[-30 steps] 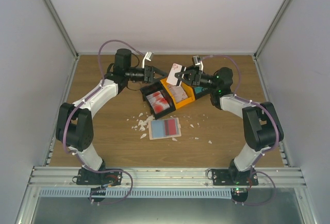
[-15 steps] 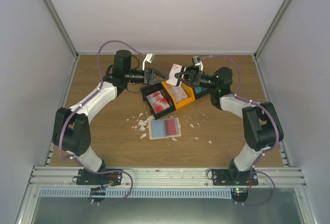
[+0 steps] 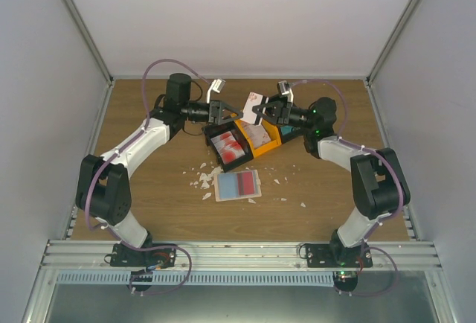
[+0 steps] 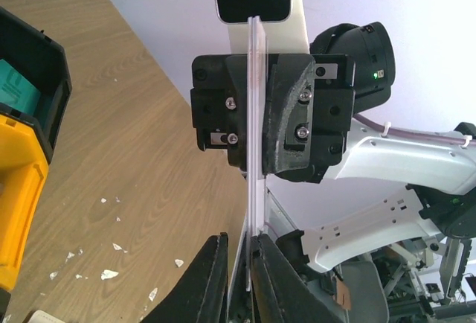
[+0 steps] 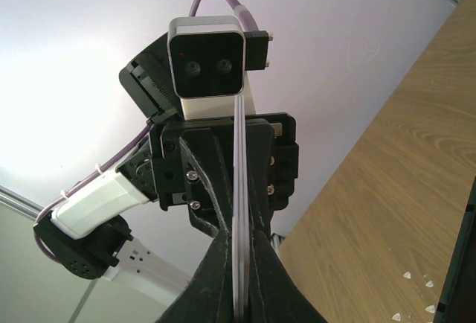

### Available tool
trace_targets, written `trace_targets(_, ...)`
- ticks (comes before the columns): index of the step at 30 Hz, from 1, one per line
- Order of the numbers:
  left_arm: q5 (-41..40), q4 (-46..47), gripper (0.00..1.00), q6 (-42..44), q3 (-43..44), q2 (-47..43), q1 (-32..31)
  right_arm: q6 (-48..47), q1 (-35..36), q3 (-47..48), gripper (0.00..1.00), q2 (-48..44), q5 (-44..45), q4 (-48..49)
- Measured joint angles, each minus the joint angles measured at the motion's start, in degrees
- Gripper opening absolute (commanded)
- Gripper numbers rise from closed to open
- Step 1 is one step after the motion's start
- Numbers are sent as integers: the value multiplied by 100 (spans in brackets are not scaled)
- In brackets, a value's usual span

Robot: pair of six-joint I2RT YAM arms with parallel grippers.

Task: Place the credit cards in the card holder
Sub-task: Insert the credit card into the card holder.

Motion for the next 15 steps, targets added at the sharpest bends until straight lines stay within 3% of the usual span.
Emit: trace_targets(15,96,28,19,-46,-90,0,0,271,0,-94,1,-39,-107,267)
